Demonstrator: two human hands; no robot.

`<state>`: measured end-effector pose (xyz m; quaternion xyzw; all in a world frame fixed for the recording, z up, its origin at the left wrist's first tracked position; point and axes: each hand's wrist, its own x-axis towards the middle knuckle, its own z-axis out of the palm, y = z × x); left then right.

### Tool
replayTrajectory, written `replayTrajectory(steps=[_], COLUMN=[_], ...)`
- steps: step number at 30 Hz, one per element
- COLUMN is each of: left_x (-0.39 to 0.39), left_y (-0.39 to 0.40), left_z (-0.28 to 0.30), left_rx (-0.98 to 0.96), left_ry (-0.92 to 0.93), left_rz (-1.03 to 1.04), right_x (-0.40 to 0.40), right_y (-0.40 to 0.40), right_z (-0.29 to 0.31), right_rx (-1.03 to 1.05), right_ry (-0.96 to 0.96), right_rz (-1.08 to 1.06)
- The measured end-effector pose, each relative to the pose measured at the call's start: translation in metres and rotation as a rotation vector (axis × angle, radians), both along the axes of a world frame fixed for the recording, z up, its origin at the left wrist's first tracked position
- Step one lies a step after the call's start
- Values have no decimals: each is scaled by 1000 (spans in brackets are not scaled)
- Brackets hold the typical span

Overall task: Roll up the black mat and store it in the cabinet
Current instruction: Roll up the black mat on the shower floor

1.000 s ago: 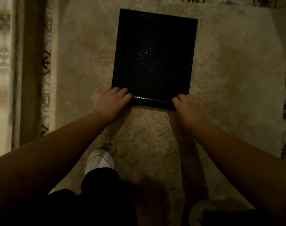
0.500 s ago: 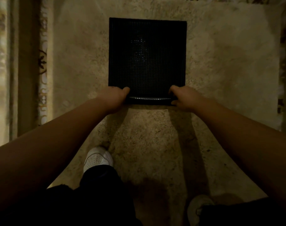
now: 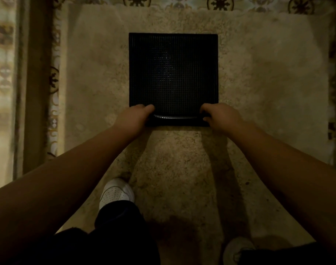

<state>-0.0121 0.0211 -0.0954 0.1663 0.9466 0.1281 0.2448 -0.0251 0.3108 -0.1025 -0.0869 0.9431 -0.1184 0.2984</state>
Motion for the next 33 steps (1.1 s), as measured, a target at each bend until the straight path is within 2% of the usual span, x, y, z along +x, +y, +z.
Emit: replayTrajectory(steps=[5, 11, 17, 22, 33], left_x=[13, 30, 19, -4, 11], left_y=[5, -5, -4, -1, -5], left_z=[-1, -17, -21, -9, -2], left_rx=[-157, -193, -195, -218, -134], left_ry=[140, 91, 111, 130, 116], left_rz=[-126, -204, -168, -133, -89], right_x=[0, 25, 39, 18, -17], right_y=[-1, -9, -6, -12, -8], right_z=[3, 4, -13, -6, 5], right_rx=[10, 89, 171, 135, 148], right_ry=[91, 242, 182, 273, 22], right_rz=[39, 91, 183, 170, 211])
